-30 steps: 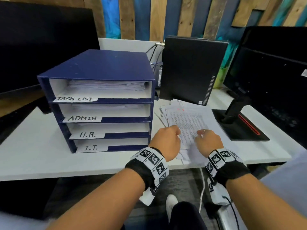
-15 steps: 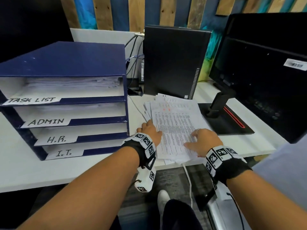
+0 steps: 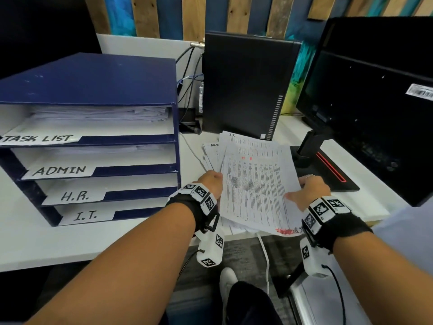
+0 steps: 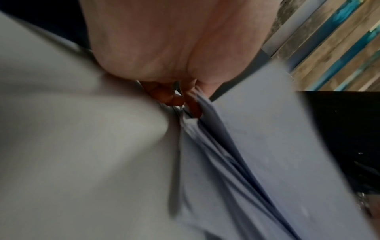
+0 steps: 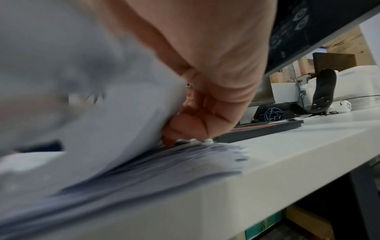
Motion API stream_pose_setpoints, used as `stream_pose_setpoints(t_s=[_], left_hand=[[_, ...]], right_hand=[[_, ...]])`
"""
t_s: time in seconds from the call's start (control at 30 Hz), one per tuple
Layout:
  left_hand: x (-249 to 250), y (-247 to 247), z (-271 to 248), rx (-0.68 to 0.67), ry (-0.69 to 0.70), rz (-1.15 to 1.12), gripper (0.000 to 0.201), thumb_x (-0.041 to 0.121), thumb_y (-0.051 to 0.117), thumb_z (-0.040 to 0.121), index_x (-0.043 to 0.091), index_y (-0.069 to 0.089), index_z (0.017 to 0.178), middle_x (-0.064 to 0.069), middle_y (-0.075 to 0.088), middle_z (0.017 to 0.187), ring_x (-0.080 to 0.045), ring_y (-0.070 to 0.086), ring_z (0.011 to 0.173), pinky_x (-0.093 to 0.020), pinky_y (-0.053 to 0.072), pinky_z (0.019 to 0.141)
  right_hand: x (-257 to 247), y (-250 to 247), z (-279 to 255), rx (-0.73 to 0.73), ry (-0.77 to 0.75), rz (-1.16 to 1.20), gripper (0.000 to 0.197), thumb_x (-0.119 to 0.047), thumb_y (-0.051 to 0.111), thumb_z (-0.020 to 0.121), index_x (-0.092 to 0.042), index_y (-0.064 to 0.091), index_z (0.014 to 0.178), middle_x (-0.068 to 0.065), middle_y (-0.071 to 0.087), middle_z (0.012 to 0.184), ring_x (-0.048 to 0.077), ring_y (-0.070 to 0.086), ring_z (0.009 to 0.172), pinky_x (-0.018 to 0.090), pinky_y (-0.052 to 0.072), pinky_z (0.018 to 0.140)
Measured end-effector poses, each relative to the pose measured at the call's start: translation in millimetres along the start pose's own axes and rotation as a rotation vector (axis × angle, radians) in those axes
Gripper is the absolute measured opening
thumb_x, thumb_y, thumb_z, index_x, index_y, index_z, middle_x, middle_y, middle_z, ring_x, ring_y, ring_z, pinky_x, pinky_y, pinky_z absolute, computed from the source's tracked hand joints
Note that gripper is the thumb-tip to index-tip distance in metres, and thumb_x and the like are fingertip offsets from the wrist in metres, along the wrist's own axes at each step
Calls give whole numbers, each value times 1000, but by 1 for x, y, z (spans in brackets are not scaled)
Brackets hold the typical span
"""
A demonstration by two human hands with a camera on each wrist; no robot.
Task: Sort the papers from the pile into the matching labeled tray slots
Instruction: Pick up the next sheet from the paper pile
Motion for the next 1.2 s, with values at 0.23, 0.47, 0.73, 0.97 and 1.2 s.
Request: stream_pose_setpoints(t_s=[0.23,0.47,0.73,0.97,1.2], left_hand=[[10,-6,-6,-80,-66,168,42,26,38,103,-7,60,116,-18,64,111,-30,61,108,-33,49,86],[-7,-12,-26,3,-95,152,34,19,58,93,17,42,63,2,45,64,-12,48,59,-22,42,56],[-12,-22,-49,55,-121,-79,13,11,66,88,12,59,78,-8,64,93,-23,65,85,-33,54,82],[-15,-9,-73,42,-114,-113,26,15,47,100,1,61,83,-13,63,85,-23,59,72,-32,45,69],[-11,-19,-91,93,-19,-122,30,23,68,90,2,69,112,-11,71,111,-27,68,97,-35,56,84]], right_hand=[[17,-8,-5,-91,1,-22,26,-11,75,87,-6,64,110,8,66,107,25,60,89,34,50,77],[19,-11,-13,-84,14,-9,55,-11,76,86,-5,54,137,14,61,132,32,61,116,43,50,101],[21,-4,-27,-110,4,105,62,-14,80,83,-5,52,137,15,61,130,34,61,115,43,50,102],[27,3,-35,-115,21,169,58,-10,75,87,-5,51,139,15,60,135,34,58,122,45,46,108],[30,3,-43,-183,-23,274,52,2,77,80,-12,57,126,12,64,129,31,62,116,44,48,105]])
Point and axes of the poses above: each hand's wrist, its own z-axis towards the middle knuckle, its own y-axis out of the palm, x = y × z, the point moved 5 cm from there along z, towards the middle knuckle
